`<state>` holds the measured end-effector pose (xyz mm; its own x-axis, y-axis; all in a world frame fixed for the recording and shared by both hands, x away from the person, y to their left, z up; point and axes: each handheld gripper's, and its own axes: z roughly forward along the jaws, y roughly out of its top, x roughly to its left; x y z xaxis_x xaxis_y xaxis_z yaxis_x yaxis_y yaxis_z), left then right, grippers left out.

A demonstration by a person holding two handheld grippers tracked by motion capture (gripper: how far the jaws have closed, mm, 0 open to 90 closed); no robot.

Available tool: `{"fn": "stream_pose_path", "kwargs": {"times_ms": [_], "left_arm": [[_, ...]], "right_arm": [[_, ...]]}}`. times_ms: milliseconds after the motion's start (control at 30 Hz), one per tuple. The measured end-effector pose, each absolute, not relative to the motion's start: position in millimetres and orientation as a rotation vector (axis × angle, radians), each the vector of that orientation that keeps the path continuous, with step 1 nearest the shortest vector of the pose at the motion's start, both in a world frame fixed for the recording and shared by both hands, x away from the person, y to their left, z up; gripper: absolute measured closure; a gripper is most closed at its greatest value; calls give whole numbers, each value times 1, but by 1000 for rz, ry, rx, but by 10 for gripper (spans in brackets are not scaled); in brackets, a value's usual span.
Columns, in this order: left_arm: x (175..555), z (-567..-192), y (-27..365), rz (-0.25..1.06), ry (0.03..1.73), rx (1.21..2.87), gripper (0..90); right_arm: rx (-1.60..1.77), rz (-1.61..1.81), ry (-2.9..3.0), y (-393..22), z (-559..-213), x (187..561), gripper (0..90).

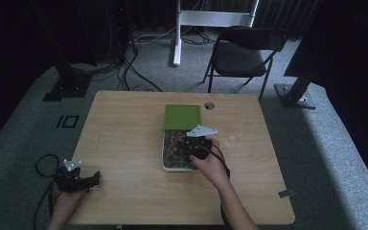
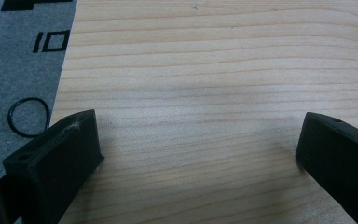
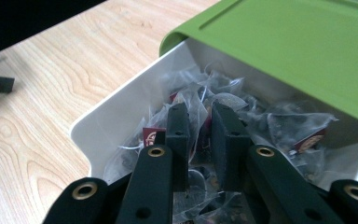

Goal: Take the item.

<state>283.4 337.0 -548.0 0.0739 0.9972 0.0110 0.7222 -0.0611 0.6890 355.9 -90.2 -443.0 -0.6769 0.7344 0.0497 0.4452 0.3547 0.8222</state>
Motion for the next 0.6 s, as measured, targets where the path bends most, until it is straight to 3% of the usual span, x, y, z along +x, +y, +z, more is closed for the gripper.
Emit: {"fn": "stream_pose_path", "kwargs": {"times_ms": [267,600], "left_arm": [[283,-548,337,691,1700,1840,3],[283,-548,337,691,1701,1840,3]], "right_arm": [[1023,1268,2261,-97,-428,352,794],[1013,1295,2222,-106,-415,350,892]]}}
